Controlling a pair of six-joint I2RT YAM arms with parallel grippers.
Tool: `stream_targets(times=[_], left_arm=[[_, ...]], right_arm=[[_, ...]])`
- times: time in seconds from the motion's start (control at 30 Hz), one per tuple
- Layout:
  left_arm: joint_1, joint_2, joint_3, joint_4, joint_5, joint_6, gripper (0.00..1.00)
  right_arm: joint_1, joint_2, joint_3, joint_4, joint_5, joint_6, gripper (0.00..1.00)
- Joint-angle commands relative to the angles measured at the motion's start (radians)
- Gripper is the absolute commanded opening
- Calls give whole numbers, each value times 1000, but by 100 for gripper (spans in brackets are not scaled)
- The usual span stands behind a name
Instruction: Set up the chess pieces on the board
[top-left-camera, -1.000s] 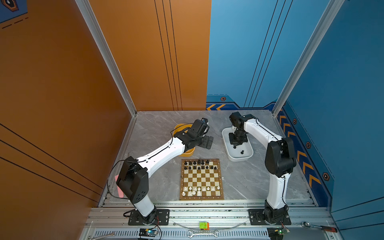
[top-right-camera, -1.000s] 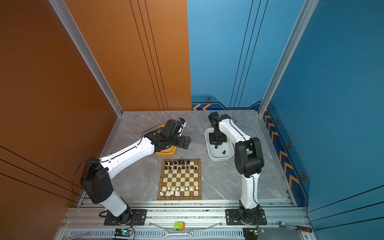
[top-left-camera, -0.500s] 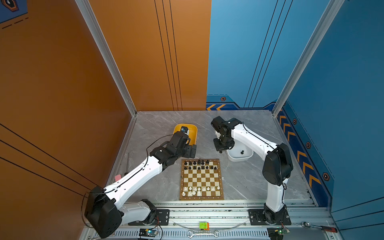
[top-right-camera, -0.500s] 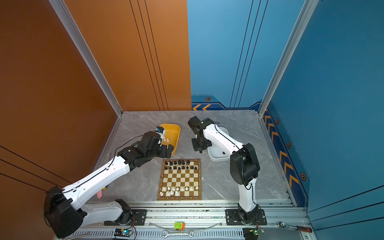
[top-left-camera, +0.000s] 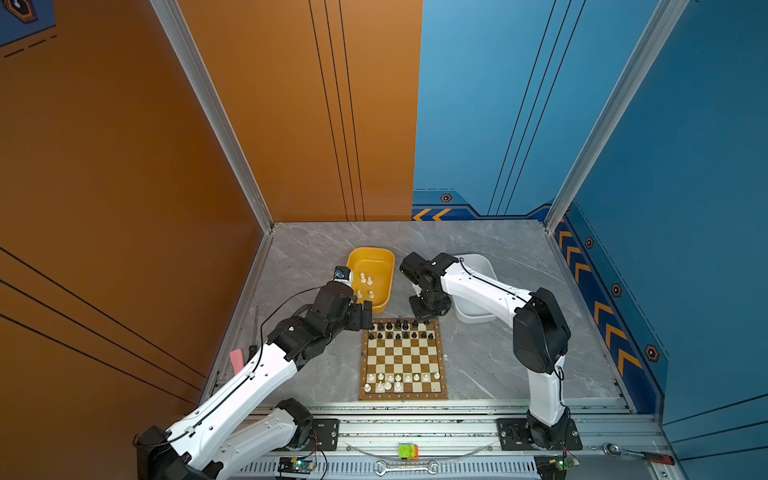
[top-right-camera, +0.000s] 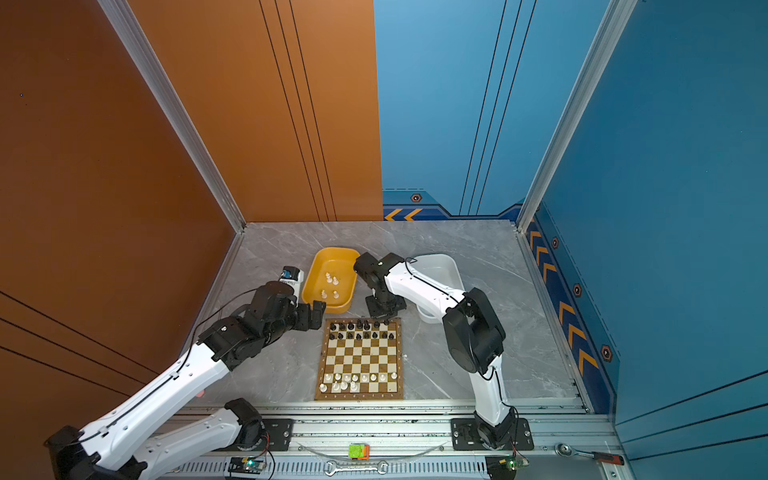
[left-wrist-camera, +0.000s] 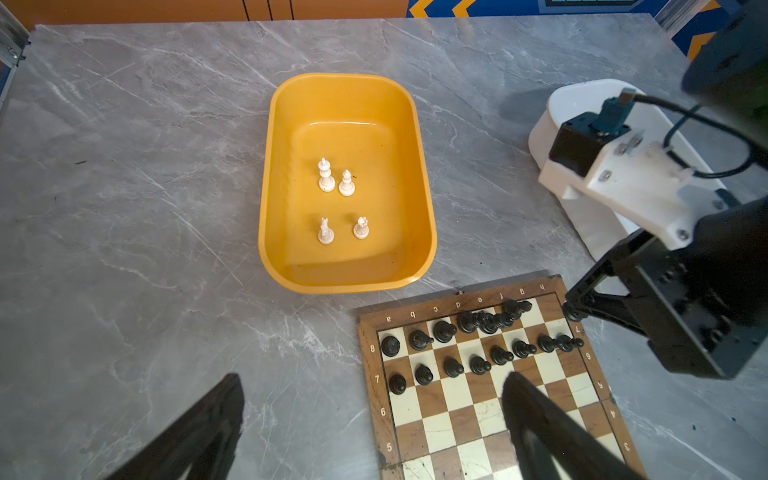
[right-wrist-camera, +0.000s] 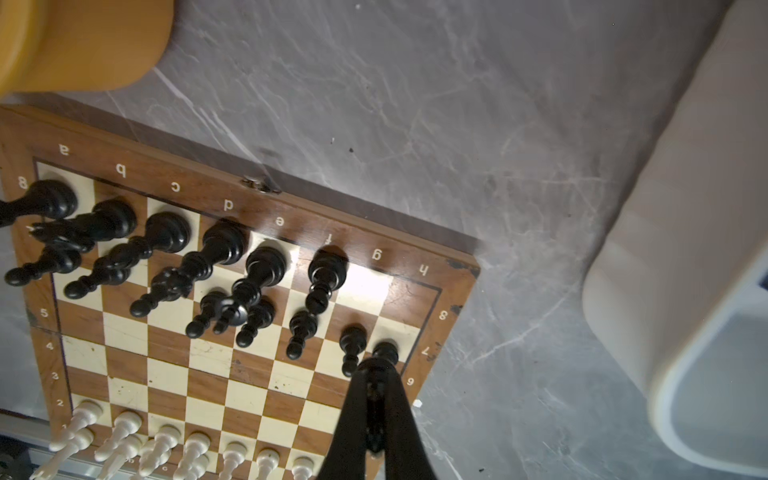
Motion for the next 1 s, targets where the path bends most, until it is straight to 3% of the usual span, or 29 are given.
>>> stream_targets(times=[0.0, 0.97], left_arm=[[13, -18, -10, -42, -25, -12, 98], [72, 25, 43, -54, 28, 39, 98]], right_arm=[[6, 27, -17, 26, -12, 23, 0], [-14, 123, 28, 50, -14, 17, 2]])
